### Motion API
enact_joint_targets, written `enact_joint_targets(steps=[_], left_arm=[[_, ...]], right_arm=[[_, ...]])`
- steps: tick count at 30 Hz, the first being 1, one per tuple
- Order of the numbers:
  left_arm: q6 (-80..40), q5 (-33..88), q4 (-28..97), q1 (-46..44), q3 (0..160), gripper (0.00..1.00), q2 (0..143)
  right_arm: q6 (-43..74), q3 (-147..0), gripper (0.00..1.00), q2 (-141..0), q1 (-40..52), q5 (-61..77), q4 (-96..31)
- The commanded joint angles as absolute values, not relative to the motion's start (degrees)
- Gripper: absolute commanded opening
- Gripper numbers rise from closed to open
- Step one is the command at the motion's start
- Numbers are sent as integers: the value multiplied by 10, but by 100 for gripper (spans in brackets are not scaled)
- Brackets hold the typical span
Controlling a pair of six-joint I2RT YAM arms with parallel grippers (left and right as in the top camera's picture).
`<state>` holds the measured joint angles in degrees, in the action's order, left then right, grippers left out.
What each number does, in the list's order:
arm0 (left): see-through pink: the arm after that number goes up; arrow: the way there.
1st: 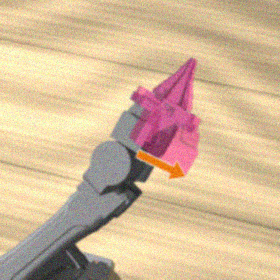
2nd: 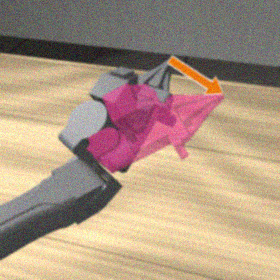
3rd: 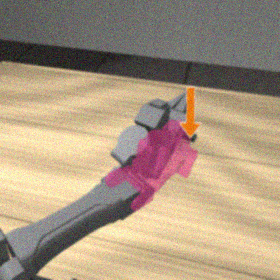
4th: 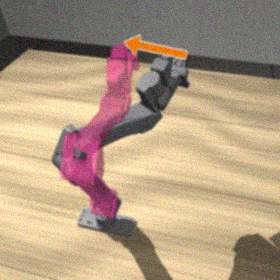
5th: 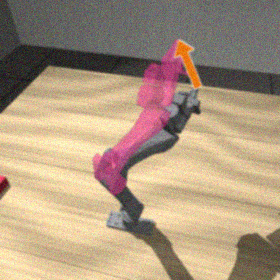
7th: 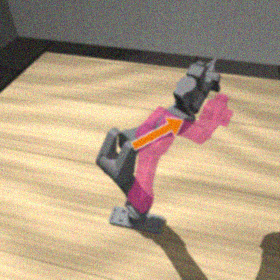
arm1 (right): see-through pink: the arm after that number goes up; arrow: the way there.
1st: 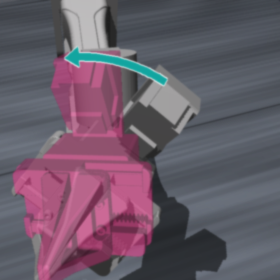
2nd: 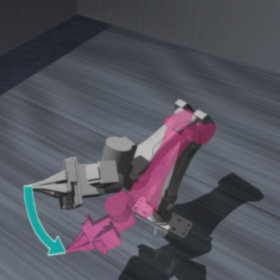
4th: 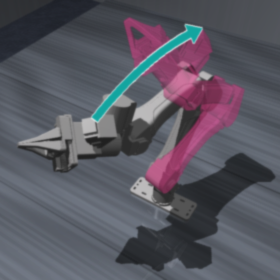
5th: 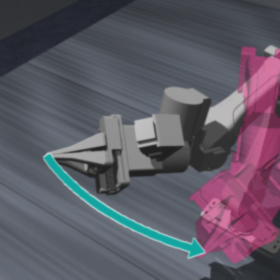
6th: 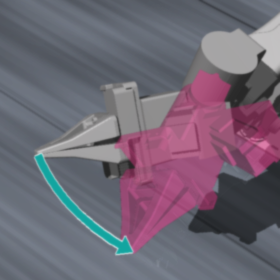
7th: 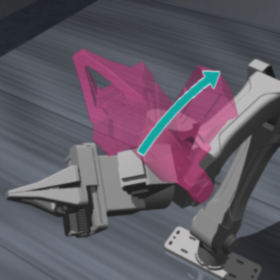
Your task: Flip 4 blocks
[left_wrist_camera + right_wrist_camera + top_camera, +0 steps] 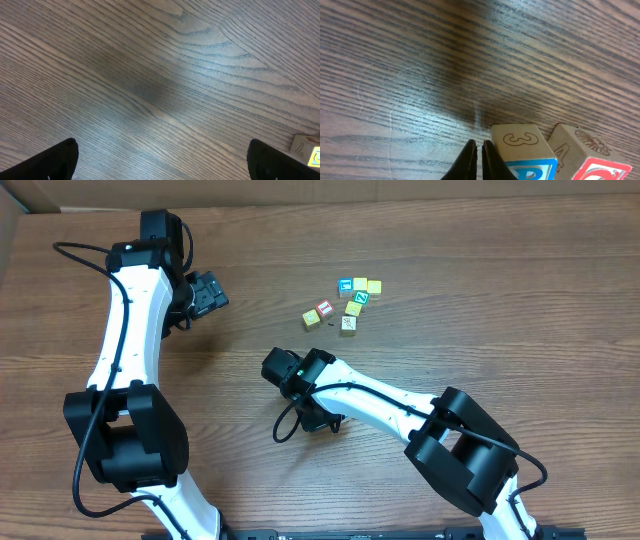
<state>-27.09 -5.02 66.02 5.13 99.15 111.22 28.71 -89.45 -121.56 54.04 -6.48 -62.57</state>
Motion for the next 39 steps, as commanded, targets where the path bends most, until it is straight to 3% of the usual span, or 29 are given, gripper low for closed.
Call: enact_joint_targets(steps=[1,31,34,36,39], left_arm=[[-279,-55,660,52,1001,100,1102],[-279,-55,660,52,1001,100,1102],[-279,-55,660,52,1001,100,1102],[-279,-55,660,52,1001,100,1102],[-279,-55,660,52,1001,100,1102]], right_arm=[[291,-892,9,-1199,538,-82,-624],[362,-903,16,-1199,528,-128,-601],[343,-949,22,-1199,509,-118,-615],[327,-992,42,-1199,487,-96,-628],[326,-1060,54,-1199,436,-87,-636]])
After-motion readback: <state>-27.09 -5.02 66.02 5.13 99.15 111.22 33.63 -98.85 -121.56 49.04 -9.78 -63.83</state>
